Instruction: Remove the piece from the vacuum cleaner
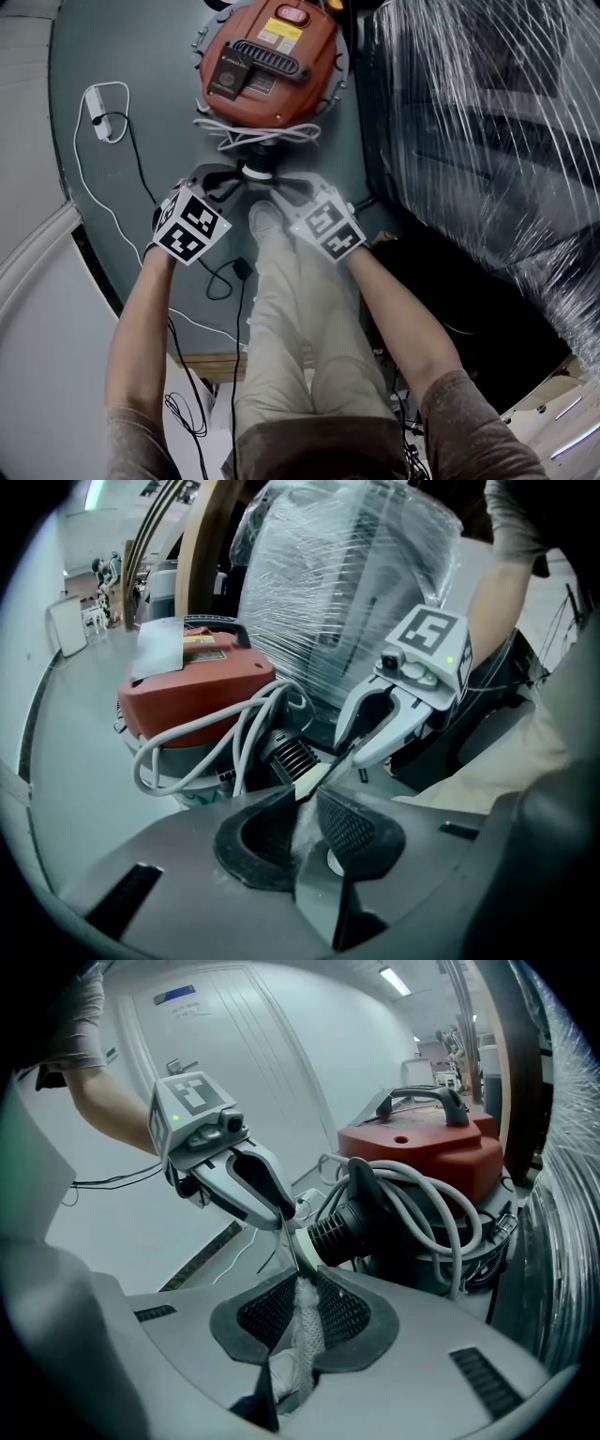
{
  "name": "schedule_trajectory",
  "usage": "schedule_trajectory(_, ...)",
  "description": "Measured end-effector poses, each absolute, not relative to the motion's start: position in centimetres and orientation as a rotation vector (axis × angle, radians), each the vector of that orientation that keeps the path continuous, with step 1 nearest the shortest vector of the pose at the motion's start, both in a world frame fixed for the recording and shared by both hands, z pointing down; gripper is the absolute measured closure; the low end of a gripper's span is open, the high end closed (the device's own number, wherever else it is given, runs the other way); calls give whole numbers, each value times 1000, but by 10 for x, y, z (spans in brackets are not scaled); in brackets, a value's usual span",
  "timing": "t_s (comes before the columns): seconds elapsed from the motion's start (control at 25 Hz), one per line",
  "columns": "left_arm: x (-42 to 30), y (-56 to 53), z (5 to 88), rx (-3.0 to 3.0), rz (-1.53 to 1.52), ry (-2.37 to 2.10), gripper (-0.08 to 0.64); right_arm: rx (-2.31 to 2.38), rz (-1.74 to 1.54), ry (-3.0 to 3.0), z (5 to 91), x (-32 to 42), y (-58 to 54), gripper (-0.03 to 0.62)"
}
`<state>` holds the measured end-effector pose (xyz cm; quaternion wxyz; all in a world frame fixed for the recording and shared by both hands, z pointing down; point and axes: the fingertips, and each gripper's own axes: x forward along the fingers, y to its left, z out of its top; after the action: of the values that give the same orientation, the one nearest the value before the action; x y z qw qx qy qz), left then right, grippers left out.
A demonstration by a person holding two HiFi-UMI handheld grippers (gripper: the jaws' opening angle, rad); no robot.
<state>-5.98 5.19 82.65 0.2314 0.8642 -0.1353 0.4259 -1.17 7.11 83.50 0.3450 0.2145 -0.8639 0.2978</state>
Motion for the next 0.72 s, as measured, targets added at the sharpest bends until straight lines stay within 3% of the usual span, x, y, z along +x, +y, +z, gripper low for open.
schedule_trajectory(0.72,-65,124,839,2231,1164,-335,505,396,757,-2219,845,-14,134,552)
